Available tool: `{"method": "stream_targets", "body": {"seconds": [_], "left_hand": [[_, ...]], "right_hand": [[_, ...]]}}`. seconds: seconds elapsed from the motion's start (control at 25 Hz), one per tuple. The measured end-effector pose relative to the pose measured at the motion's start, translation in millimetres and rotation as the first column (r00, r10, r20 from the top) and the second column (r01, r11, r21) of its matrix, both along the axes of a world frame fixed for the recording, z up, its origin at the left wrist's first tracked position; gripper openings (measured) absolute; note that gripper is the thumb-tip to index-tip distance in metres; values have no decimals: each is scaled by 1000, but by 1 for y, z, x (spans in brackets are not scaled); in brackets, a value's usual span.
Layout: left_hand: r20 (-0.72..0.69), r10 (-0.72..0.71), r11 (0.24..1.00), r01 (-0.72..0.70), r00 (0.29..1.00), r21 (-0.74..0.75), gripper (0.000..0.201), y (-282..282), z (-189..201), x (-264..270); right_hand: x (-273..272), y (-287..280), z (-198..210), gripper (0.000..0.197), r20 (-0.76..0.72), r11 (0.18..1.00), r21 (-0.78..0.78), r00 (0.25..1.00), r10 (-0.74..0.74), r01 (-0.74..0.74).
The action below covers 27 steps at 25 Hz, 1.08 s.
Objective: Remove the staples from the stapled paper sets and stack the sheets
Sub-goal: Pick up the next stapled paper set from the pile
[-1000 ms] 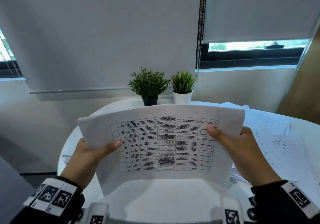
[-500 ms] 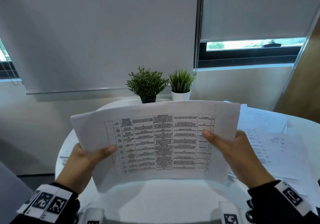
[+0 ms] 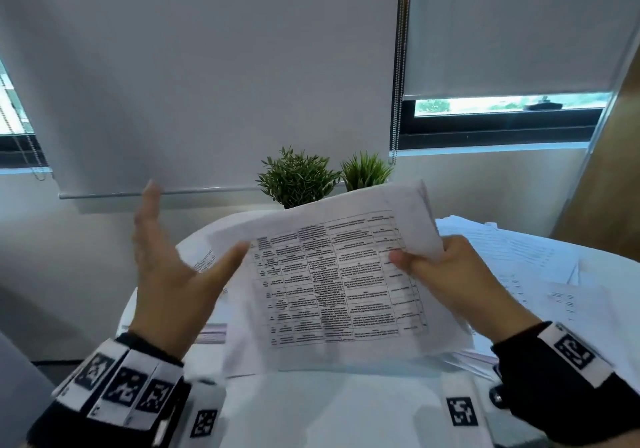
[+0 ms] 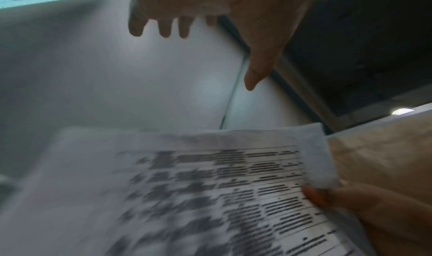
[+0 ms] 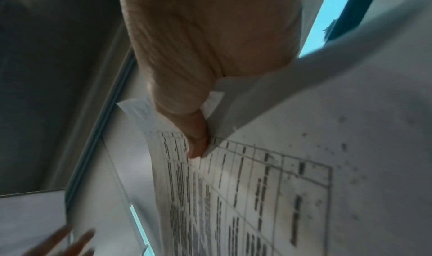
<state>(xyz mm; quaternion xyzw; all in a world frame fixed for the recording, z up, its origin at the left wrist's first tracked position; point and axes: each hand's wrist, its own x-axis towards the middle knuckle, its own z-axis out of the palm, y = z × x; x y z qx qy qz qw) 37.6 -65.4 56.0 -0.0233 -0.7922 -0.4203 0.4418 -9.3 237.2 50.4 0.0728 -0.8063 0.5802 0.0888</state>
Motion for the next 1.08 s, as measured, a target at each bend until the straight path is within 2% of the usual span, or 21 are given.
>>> {"method": "stream_targets", "body": {"seconds": [0.04, 0.08, 0.12, 0.2, 0.32, 0.44, 0.48, 0.56, 0.6, 0.68, 0.72, 0.76, 0.8, 0.84, 0.92, 1.0, 1.08], "left_hand": [[-63, -14, 987, 3, 998, -161, 98, 11, 17, 0], [-57, -56, 958, 38, 997, -284, 94, 24, 33, -1], [4, -93, 926, 88, 996, -366, 93, 34, 47, -5], [198, -144, 879, 217, 970, -425, 93, 46, 68, -22], [378, -346, 847, 459, 859, -267, 69, 47, 80, -45], [429, -458, 848, 528, 779, -54, 26, 40, 78, -54], [436, -457, 859, 513, 775, -11, 18, 39, 75, -53], [442, -384, 903, 430, 811, -4, 23, 35, 68, -53], [435, -334, 928, 373, 836, -3, 26, 32, 63, -53], [409, -285, 958, 275, 867, 85, 28, 22, 54, -54], [392, -292, 954, 240, 872, 178, 28, 16, 50, -54], [369, -306, 937, 209, 878, 280, 28, 9, 46, -53], [348, -319, 913, 187, 882, 363, 27, 2, 42, -53], [335, -337, 889, 181, 880, 420, 25, -5, 39, -52], [345, -375, 860, 184, 861, 475, 27, -16, 33, -49], [356, -391, 847, 180, 849, 500, 28, -24, 28, -47], [367, -386, 845, 164, 847, 509, 29, -31, 24, -44]], "right_hand": [[-3, -4, 13, 12, -6, 997, 55, 999, 46, -45], [-6, -8, 25, 13, -15, 990, 112, 996, 93, -90], [-11, -14, 37, 14, -28, 977, 167, 989, 142, -135], [-17, -24, 55, 16, -40, 944, 251, 972, 233, -216], [-27, -37, 73, 19, -32, 896, 319, 942, 335, -308], [-34, -46, 79, 17, 13, 837, 400, 916, 402, -373], [-37, -48, 78, 21, 40, 815, 436, 913, 405, -381], [-47, -52, 75, 38, 114, 770, 472, 896, 430, -429], [-56, -55, 73, 51, 143, 782, 419, 885, 444, -460], [-79, -60, 66, 68, 171, 882, 204, 903, 394, -424], [-97, -61, 59, 66, 180, 931, 127, 931, 319, -343], [-114, -61, 49, 58, 190, 954, 139, 953, 237, -265], [-131, -62, 37, 45, 202, 940, 264, 966, 164, -215], [-148, -62, 22, 34, 219, 876, 434, 968, 122, -209], [-167, -63, -8, 32, 241, 659, 715, 967, 81, -233], [-175, -67, -31, 43, 198, 486, 852, 979, 44, -195], [-184, -74, -48, 48, 142, 410, 899, 988, 61, -155]]}}
